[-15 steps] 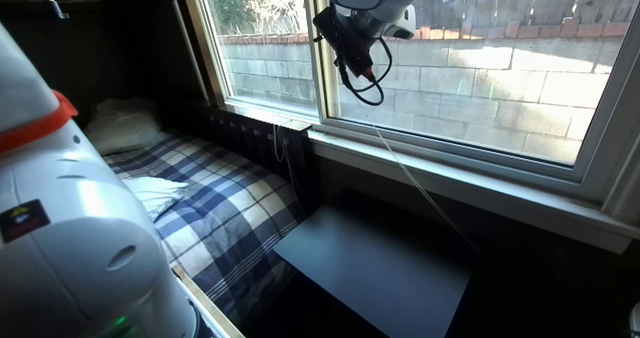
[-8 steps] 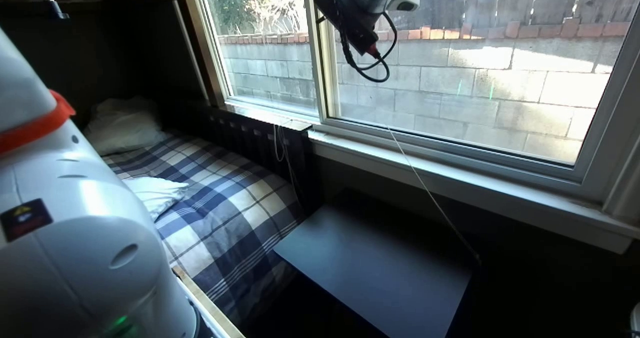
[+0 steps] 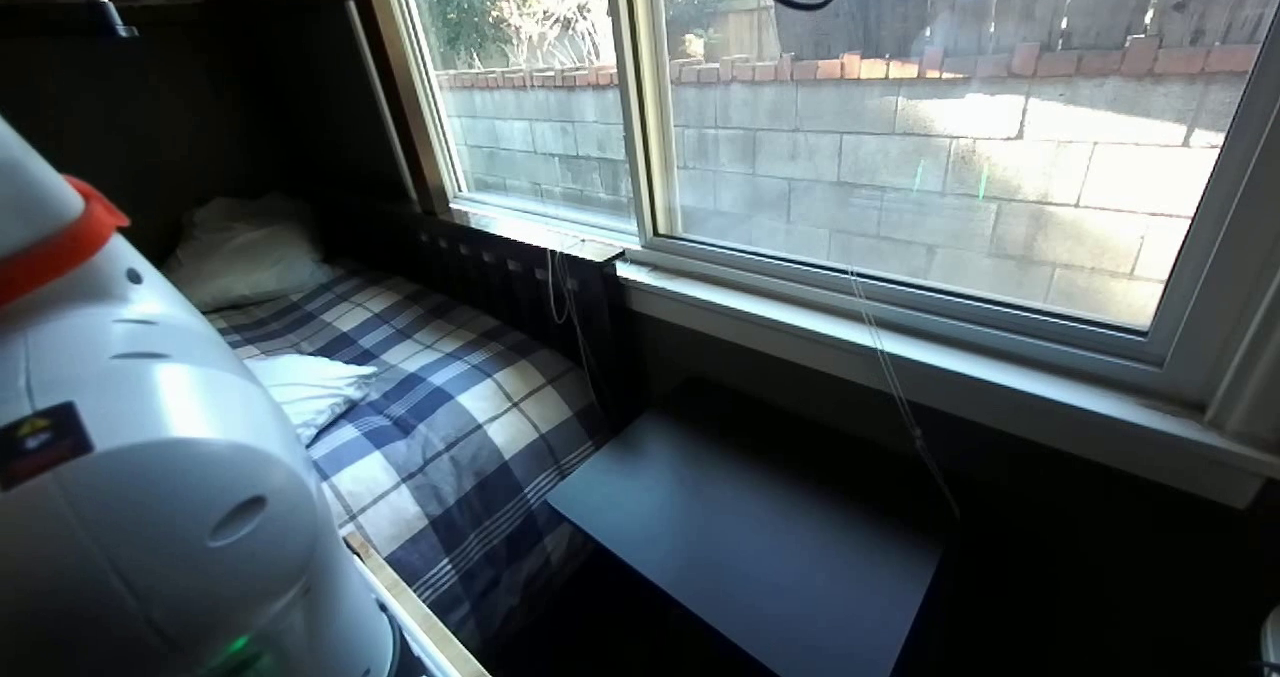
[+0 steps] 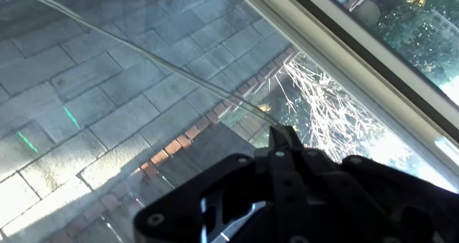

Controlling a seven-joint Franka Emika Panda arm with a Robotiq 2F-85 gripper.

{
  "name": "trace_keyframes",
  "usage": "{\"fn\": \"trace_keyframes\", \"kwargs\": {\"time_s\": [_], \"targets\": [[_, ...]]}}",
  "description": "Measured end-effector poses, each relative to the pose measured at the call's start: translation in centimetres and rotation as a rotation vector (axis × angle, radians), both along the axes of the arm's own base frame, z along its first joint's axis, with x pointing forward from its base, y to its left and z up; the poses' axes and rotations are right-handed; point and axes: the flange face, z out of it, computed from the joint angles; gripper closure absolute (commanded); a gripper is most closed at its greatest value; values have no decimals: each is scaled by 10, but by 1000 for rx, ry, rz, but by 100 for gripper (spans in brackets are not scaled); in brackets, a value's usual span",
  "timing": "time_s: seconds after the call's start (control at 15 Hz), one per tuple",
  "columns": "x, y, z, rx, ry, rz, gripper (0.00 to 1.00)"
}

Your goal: Pull down the white rope to the far right of the window

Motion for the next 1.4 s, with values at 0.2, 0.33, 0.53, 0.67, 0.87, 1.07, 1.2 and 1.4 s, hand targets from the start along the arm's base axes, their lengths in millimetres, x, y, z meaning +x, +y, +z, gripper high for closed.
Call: {"fn": "trace_keyframes", "kwargs": {"time_s": [0.2, 0.33, 0.53, 0.67, 0.87, 1.07, 1.2, 1.4], "targets": [[-4, -17, 34, 16, -61, -35, 100], [-6, -27, 54, 30, -93, -56, 100], [-11, -40, 80, 49, -134, -83, 100], [-14, -48, 94, 58, -157, -98, 100], [-17, -57, 107, 68, -171, -121, 71], [-13, -63, 98, 41, -120, -140, 50], [-6, -65, 78, -13, -35, -156, 34], [2, -70, 41, -107, 107, -185, 12]]}}
